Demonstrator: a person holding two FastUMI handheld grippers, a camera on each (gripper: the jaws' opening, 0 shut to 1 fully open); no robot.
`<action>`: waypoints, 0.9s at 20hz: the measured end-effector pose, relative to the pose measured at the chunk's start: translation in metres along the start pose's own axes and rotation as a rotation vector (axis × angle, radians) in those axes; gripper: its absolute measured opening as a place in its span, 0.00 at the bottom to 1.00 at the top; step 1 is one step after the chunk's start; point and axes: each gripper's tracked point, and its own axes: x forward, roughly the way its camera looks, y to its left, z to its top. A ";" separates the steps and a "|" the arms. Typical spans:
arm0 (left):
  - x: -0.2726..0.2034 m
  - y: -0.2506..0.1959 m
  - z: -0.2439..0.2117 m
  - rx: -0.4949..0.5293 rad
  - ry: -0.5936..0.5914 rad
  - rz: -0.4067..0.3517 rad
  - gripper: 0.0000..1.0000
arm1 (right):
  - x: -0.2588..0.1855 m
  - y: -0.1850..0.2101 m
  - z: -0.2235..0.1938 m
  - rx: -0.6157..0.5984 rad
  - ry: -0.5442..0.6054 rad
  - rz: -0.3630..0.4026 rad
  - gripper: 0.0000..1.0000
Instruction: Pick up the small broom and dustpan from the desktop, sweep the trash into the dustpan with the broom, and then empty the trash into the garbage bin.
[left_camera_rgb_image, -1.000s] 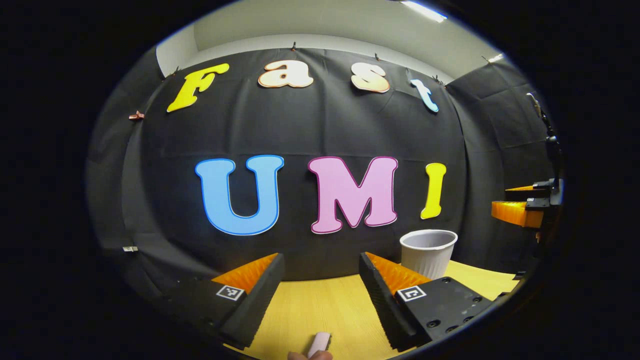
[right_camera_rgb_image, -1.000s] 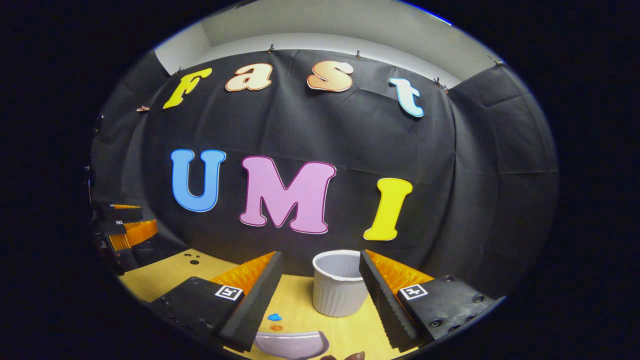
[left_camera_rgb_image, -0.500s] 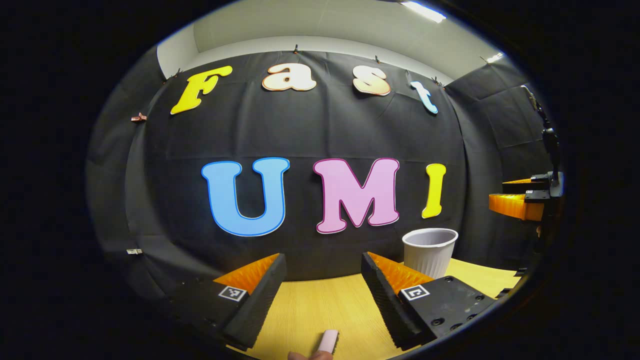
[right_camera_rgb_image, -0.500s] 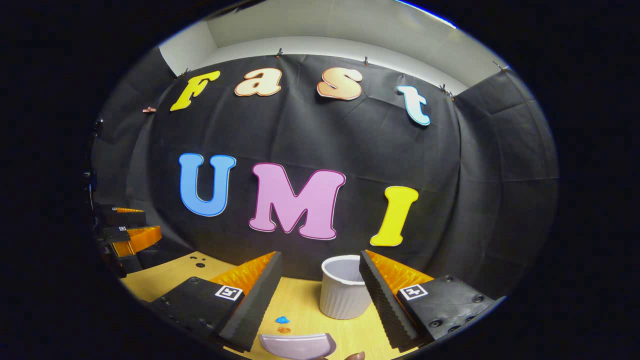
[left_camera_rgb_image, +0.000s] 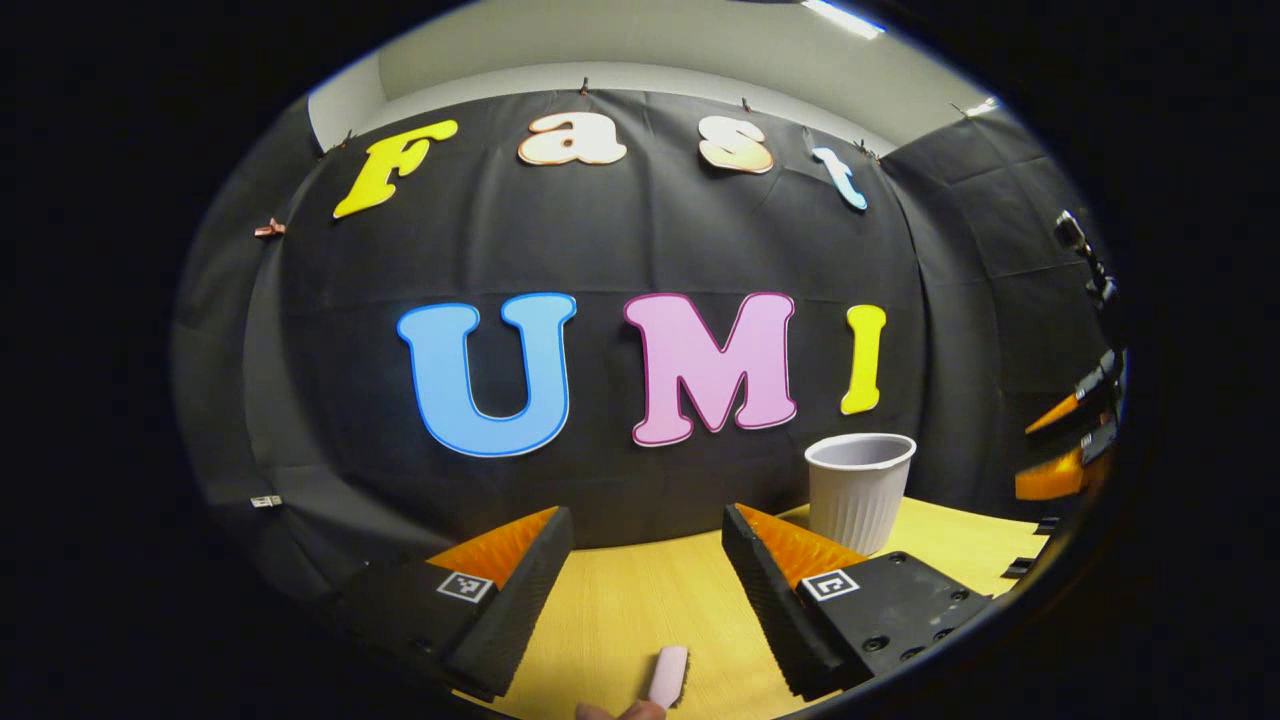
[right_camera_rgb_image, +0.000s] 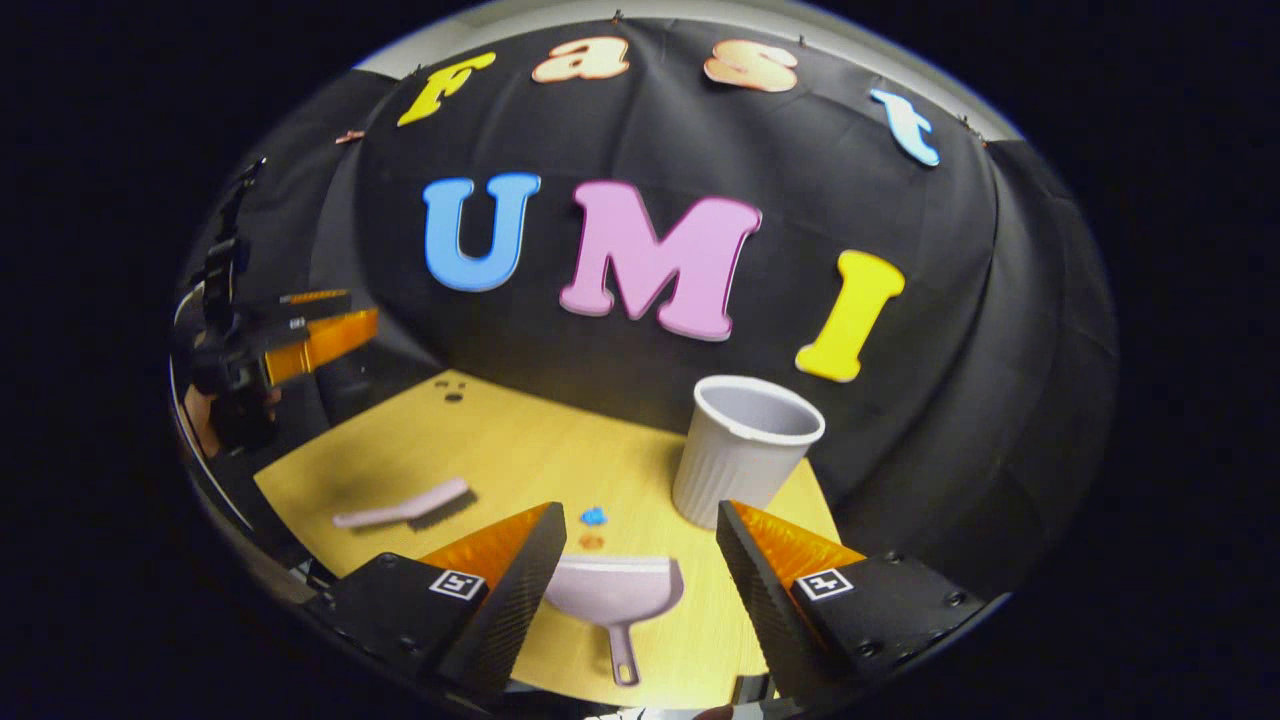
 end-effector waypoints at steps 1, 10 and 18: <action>0.000 0.001 -0.005 -0.002 0.012 0.005 0.96 | 0.006 -0.034 -0.012 0.004 0.065 0.013 0.96; 0.002 0.012 -0.042 0.011 0.102 0.065 0.96 | 0.094 0.012 -0.210 -0.014 0.524 0.172 0.92; -0.006 0.021 -0.074 0.021 0.200 0.119 0.96 | 0.154 0.032 -0.285 0.024 0.723 0.219 0.79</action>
